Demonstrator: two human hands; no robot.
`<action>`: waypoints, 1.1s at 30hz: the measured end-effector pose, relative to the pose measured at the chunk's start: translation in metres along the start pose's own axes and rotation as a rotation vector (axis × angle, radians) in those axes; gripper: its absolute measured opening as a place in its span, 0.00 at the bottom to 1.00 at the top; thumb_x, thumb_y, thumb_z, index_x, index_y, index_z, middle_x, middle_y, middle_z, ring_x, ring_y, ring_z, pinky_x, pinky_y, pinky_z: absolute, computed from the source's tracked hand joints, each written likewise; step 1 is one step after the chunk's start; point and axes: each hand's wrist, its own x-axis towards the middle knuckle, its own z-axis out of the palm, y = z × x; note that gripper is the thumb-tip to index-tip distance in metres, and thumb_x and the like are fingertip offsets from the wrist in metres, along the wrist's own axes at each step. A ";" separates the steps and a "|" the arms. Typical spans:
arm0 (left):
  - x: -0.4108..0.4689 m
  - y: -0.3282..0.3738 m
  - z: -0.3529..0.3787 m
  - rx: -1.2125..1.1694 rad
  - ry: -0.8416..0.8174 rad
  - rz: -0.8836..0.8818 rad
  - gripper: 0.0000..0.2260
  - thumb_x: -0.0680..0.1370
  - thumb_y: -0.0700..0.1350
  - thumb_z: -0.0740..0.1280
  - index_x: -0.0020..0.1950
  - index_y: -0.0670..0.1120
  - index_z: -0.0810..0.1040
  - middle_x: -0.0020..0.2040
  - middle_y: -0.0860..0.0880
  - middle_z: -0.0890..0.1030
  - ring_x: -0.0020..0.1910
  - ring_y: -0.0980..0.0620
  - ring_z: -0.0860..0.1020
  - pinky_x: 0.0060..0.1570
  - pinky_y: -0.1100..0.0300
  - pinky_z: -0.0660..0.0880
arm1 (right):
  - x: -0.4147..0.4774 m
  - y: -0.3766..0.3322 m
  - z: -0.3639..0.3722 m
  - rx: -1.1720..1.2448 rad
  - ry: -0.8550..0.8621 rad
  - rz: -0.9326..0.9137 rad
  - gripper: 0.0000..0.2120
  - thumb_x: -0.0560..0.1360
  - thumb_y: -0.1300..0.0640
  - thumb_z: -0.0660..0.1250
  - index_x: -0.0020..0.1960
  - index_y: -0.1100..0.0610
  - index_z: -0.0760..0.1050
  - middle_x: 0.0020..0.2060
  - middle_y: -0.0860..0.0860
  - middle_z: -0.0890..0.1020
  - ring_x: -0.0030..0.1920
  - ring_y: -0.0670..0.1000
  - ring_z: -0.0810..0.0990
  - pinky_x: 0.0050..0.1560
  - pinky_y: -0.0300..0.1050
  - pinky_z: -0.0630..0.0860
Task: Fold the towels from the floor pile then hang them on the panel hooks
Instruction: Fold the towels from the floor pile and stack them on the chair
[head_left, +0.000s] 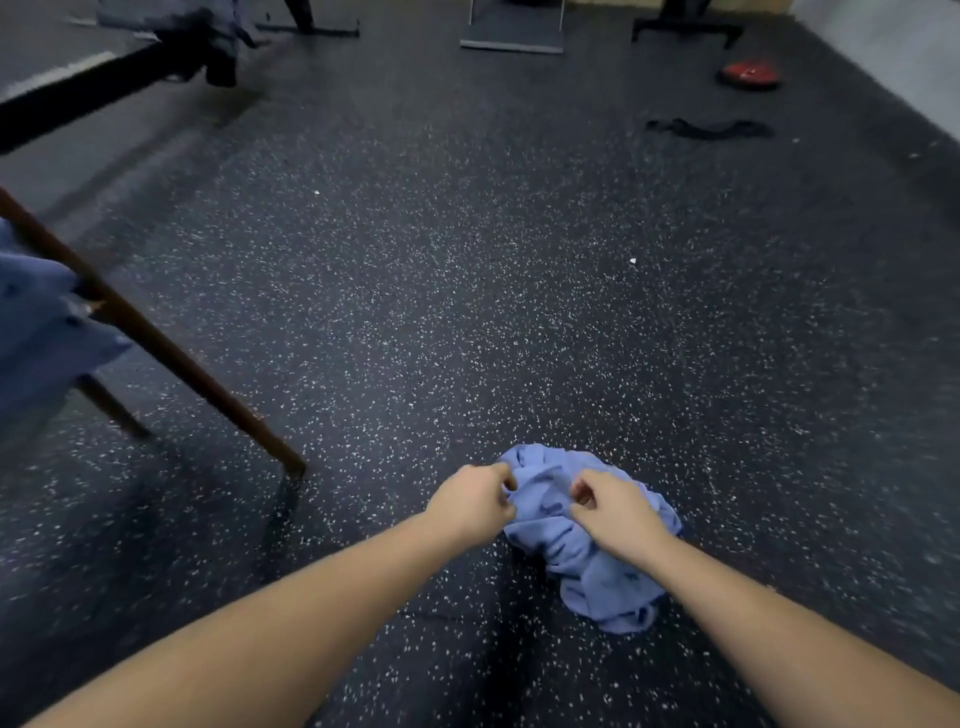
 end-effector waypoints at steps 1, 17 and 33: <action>0.010 -0.002 0.013 -0.008 -0.011 -0.006 0.13 0.79 0.43 0.65 0.64 0.49 0.79 0.53 0.47 0.86 0.52 0.43 0.83 0.48 0.54 0.79 | 0.003 0.014 0.008 0.000 -0.020 0.022 0.03 0.78 0.53 0.71 0.48 0.51 0.78 0.41 0.45 0.82 0.46 0.51 0.80 0.49 0.50 0.76; 0.050 -0.002 0.129 -0.057 -0.031 0.000 0.01 0.77 0.47 0.69 0.47 0.51 0.79 0.43 0.51 0.85 0.45 0.45 0.82 0.41 0.53 0.76 | 0.002 0.083 0.034 0.155 -0.108 0.160 0.17 0.75 0.63 0.69 0.61 0.51 0.79 0.45 0.45 0.83 0.45 0.45 0.83 0.45 0.35 0.76; -0.079 0.117 -0.073 -0.556 -0.039 0.325 0.22 0.77 0.60 0.77 0.67 0.62 0.74 0.50 0.55 0.88 0.49 0.59 0.85 0.53 0.60 0.80 | -0.075 -0.053 -0.182 0.788 0.168 0.146 0.14 0.73 0.72 0.74 0.55 0.60 0.82 0.44 0.59 0.87 0.39 0.52 0.83 0.36 0.42 0.78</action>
